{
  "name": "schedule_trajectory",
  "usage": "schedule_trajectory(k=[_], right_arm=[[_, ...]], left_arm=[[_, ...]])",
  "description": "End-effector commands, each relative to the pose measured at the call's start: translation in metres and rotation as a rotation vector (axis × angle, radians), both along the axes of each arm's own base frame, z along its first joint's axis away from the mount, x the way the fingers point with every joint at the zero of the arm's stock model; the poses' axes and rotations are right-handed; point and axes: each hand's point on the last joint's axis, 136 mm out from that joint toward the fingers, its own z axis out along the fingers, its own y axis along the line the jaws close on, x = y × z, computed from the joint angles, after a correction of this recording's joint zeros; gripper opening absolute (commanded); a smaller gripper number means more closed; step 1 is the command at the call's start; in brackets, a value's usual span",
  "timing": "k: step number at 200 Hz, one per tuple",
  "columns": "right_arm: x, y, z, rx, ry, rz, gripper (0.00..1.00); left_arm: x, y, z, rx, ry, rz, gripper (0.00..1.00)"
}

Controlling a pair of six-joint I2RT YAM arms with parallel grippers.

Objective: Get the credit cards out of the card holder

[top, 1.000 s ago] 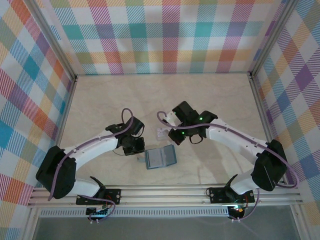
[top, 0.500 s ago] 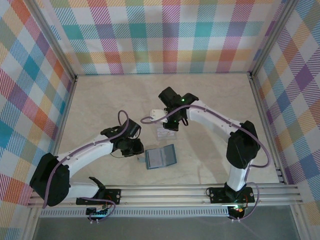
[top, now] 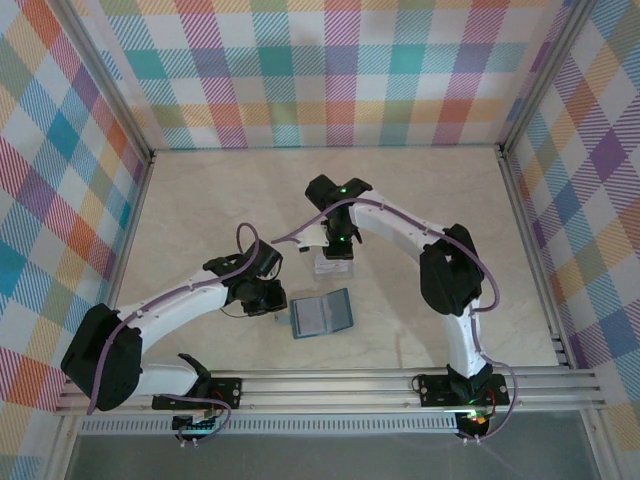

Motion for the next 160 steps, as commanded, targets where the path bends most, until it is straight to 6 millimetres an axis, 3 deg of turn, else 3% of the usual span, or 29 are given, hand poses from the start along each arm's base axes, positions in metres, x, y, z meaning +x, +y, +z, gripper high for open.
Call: schedule_trajectory(k=[1,43,65,88,126,160], right_arm=[[-0.013,-0.007,-0.005,-0.035,0.090,0.024,0.00],[-0.015,-0.004,-0.014,-0.043,0.132,0.018,0.02],[-0.008,-0.002,-0.016,-0.050,0.114,0.007,0.14],[0.003,0.004,-0.005,-0.012,0.054,-0.008,0.24],[0.022,0.006,0.018,0.035,-0.079,-0.043,0.25],[0.022,0.007,0.036,0.098,-0.125,-0.089,0.26]], left_arm=[[-0.002,0.004,-0.006,0.001,0.017,0.013,0.20],[-0.005,0.007,-0.008,0.011,0.019,0.013,0.20],[-0.005,0.008,-0.007,0.013,0.018,0.013,0.19],[-0.005,0.008,-0.006,0.014,0.014,0.014,0.20],[-0.006,0.008,-0.008,0.016,0.020,0.008,0.20],[-0.003,-0.001,-0.007,-0.006,0.031,-0.009,0.19]])
